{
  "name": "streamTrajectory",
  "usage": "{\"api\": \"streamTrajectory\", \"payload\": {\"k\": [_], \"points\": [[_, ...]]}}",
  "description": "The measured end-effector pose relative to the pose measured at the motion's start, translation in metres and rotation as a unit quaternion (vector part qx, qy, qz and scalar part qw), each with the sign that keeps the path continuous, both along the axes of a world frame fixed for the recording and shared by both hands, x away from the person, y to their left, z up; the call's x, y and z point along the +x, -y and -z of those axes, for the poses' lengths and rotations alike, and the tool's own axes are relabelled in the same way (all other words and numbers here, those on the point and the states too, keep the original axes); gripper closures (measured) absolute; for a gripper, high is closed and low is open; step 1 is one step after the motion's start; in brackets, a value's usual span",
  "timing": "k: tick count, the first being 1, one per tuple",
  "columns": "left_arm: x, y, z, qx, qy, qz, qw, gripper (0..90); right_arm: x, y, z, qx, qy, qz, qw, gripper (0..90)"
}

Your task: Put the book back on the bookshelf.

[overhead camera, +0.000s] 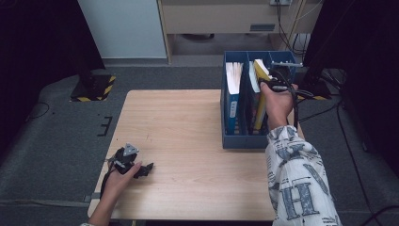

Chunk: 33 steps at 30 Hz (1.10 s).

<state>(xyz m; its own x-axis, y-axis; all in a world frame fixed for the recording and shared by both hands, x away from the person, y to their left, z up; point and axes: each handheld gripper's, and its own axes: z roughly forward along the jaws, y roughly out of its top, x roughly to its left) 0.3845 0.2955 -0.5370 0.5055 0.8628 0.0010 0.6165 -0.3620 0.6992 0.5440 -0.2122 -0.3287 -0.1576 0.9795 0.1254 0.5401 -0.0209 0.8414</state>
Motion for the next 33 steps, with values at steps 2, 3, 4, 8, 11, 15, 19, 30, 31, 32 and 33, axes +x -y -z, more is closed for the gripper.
{"api": "streamTrajectory", "payload": {"k": [2,3,4,8,11,15,19,30,31,32,33], "points": [[0.0,0.0,0.0,0.0,0.0,0.0,1.0,0.0,0.0,0.001,0.0,0.0,0.0,-0.002,1.0,74.8],[0.0,0.0,0.0,0.0,0.0,0.0,1.0,0.0,0.0,0.002,0.001,0.002,-0.001,-0.002,1.0,74.8],[0.0,0.0,0.0,0.0,0.0,0.0,1.0,0.0,0.0,0.002,0.001,0.004,-0.001,0.0,1.0,74.8],[0.0,0.0,0.0,0.0,0.0,0.0,1.0,0.0,-0.001,0.003,0.006,0.004,-0.003,-0.001,1.0,74.7],[0.0,0.0,0.0,0.0,0.0,0.0,1.0,0.0,-0.001,0.003,0.011,0.002,-0.009,-0.003,1.0,74.8],[0.0,0.0,0.0,0.001,-0.001,0.0,1.0,0.0,0.0,0.004,0.015,0.003,-0.009,-0.003,1.0,74.8],[0.0,0.001,0.0,0.0,0.001,0.0,1.0,0.0,0.001,0.006,0.018,0.004,-0.012,-0.002,0.9999,74.8],[0.0,0.003,0.0,-0.001,0.0,0.003,1.0,0.0,0.002,0.012,0.03,0.005,-0.021,0.002,0.9998,74.9],[0.0,0.003,0.0,-0.001,0.0,0.003,1.0,0.0,0.003,0.013,0.029,0.006,-0.018,0.003,0.9998,74.9],[0.0,0.003,0.0,-0.001,-0.001,0.003,1.0,0.0,0.004,0.013,0.028,0.007,-0.017,0.004,0.9998,74.9],[0.0,0.003,0.0,-0.001,0.0,0.003,1.0,0.0,0.005,0.014,0.028,0.006,-0.013,0.004,0.9999,74.9]]}}
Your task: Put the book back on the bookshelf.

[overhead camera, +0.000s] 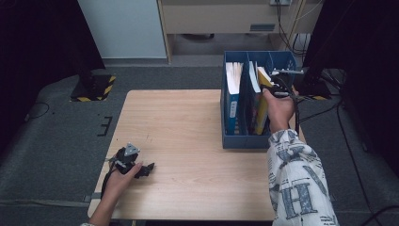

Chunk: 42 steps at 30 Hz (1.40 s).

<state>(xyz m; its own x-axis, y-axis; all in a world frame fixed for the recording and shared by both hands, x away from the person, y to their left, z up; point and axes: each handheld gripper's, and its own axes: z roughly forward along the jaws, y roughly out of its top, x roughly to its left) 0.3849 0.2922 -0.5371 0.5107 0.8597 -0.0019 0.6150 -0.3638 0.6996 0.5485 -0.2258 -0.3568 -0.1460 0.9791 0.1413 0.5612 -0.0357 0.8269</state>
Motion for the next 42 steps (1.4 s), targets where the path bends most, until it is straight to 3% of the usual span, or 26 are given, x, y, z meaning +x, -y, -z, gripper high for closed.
{"api": "streamTrajectory", "payload": {"k": [21,42], "points": [[0.0,-0.0002,0.0001,0.0,0.0,0.001,1.0,0.0,0.0031,-0.0067,0.0078,-0.019,0.001,-0.008,0.9998,74.8],[0.0,-0.0002,0.0,0.0,0.0,0.001,1.0,0.0,-0.0062,-0.0085,0.0049,-0.036,-0.028,-0.017,0.9988,73.7]]}}
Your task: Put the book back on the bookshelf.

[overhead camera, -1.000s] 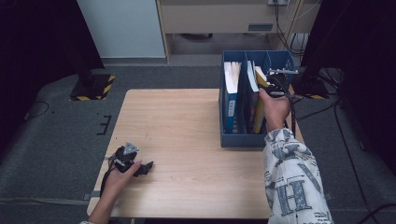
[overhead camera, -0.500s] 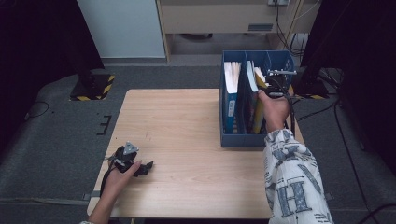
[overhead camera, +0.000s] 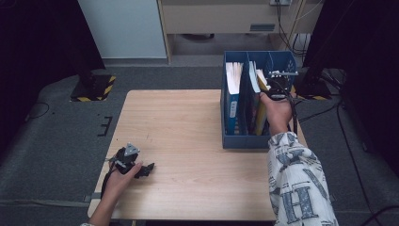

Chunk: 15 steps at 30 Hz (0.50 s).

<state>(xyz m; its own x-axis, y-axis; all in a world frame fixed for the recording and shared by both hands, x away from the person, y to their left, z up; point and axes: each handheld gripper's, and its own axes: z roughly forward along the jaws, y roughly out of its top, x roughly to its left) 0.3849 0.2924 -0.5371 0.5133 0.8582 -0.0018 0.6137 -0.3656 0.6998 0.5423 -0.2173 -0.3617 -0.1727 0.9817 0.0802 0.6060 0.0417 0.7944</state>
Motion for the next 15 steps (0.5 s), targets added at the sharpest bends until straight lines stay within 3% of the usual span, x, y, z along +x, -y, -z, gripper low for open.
{"api": "streamTrajectory", "payload": {"k": [15], "points": [[0.0001,-0.0001,-0.0001,0.001,0.001,0.001,1.0,0.0,-0.0062,0.0034,-0.005,0.002,-0.008,-0.008,0.9999,72.0]]}}
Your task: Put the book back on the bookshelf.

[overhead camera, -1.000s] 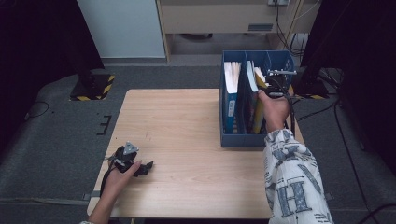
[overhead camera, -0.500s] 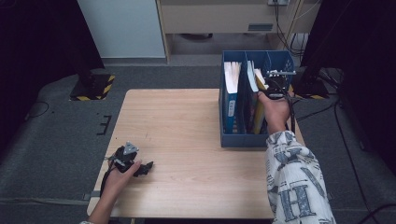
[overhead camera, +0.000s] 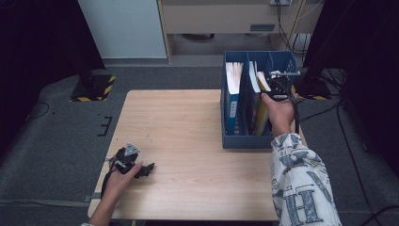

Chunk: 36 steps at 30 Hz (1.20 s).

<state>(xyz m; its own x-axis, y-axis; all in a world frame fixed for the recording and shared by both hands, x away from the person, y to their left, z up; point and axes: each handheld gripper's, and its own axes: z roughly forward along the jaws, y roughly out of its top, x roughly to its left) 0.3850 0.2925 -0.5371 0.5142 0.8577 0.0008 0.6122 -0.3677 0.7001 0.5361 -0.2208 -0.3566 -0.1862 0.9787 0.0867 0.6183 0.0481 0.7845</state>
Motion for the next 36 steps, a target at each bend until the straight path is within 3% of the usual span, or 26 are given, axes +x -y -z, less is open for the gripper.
{"api": "streamTrajectory", "payload": {"k": [16,23,30,36], "points": [[0.0,0.0,0.0,0.0,0.0,0.001,1.0,0.0,0.0,0.001,-0.004,-0.006,-0.004,-0.005,1.0,73.9],[0.0,0.0,0.0,0.001,0.0,0.002,1.0,0.0,-0.001,-0.002,-0.005,-0.009,0.008,0.004,0.9999,74.7],[0.0,-0.001,0.0,0.003,-0.002,0.003,1.0,0.0,0.013,-0.002,-0.012,-0.005,0.017,0.008,0.9998,74.7],[0.001,-0.001,-0.001,0.003,-0.003,0.004,1.0,0.0,0.025,-0.005,-0.007,-0.003,0.013,0.013,0.9998,74.6]]}}
